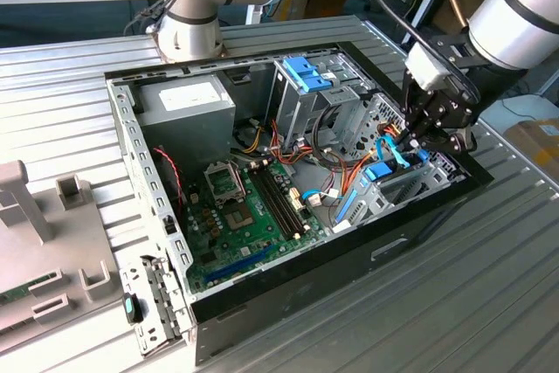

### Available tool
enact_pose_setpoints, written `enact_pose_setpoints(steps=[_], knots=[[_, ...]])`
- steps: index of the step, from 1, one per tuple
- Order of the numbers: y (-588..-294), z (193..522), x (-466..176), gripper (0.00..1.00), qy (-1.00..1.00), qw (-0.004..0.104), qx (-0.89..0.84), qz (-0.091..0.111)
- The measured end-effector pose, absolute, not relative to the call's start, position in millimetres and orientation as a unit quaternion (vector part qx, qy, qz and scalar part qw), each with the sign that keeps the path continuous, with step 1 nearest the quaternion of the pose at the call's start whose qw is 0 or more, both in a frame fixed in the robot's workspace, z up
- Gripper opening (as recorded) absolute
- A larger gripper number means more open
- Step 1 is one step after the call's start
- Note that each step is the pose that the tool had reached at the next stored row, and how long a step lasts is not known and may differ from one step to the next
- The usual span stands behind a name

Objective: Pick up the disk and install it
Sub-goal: 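Insert the first disk wire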

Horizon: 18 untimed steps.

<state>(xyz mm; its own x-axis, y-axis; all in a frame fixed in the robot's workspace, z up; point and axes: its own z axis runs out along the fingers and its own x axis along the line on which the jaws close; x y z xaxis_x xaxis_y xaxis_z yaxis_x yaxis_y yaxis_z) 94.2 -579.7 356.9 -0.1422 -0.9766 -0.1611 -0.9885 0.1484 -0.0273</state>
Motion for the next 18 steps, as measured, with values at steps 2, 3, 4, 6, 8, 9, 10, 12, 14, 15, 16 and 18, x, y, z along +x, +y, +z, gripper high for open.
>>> enact_pose_setpoints(steps=[2,3,4,6,8,9,10,12,14,15,16,18], knots=[[-580.4,356.0,94.3,0.15,0.756,0.07,-0.65,0.042],[-580.7,355.6,94.3,0.15,0.756,0.069,-0.65,0.041],[-581.0,355.1,94.3,0.15,0.757,0.069,-0.649,0.041],[-581.3,353.2,94.3,0.15,0.764,0.07,-0.64,0.04],[-581.4,352.7,94.3,0.15,0.77,0.07,-0.632,0.04],[-581.4,352.7,94.3,0.15,0.771,0.07,-0.631,0.04],[-581.4,352.7,94.3,0.15,0.772,0.07,-0.631,0.04],[-581.3,352.3,94.3,0.15,0.772,0.07,-0.631,0.04],[-581.3,352.0,94.3,0.15,0.773,0.07,-0.629,0.039],[-581.3,351.9,94.3,0.15,0.774,0.07,-0.628,0.039],[-581.4,351.9,94.3,0.15,0.774,0.07,-0.627,0.039],[-581.6,351.7,94.3,0.15,0.775,0.07,-0.627,0.039]])
